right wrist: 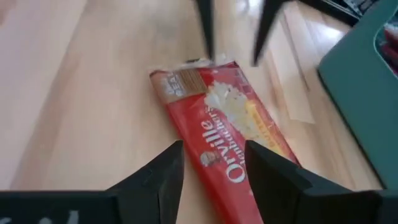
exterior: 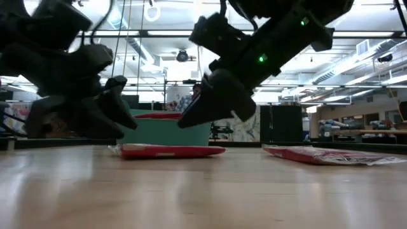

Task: Sort popcorn bags into baskets
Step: Put the red popcorn bag into the blue container

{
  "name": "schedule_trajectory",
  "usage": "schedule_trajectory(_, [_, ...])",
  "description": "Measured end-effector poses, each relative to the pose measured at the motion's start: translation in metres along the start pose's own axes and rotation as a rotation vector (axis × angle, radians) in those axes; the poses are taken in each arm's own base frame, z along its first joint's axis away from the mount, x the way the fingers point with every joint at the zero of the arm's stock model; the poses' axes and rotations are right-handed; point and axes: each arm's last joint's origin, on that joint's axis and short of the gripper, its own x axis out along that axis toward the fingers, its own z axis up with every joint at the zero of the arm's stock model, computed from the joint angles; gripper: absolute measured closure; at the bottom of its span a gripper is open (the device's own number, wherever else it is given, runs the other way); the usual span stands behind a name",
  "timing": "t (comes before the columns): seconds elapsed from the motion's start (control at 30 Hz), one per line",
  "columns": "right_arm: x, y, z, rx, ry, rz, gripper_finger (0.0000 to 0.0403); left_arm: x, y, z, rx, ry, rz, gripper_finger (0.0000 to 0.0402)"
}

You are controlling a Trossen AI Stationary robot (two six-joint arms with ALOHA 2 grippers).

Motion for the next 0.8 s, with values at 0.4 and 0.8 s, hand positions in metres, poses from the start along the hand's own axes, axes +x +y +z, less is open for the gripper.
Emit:
schedule_trajectory(0.4, [0.026, -0.009, -0.016, -0.084, 0.030, 0.040, 0.0173, 0.004, 0.007, -0.007, -0.105, 0.037, -0.056, 0.0221])
schedule_trajectory(0.8, [0.046, -0.028, -0.027, -0.112, 0.051, 0.111, 0.0260, 0.003, 0.005, -0.008, -0.091, 0.051, -0.068, 0.0221])
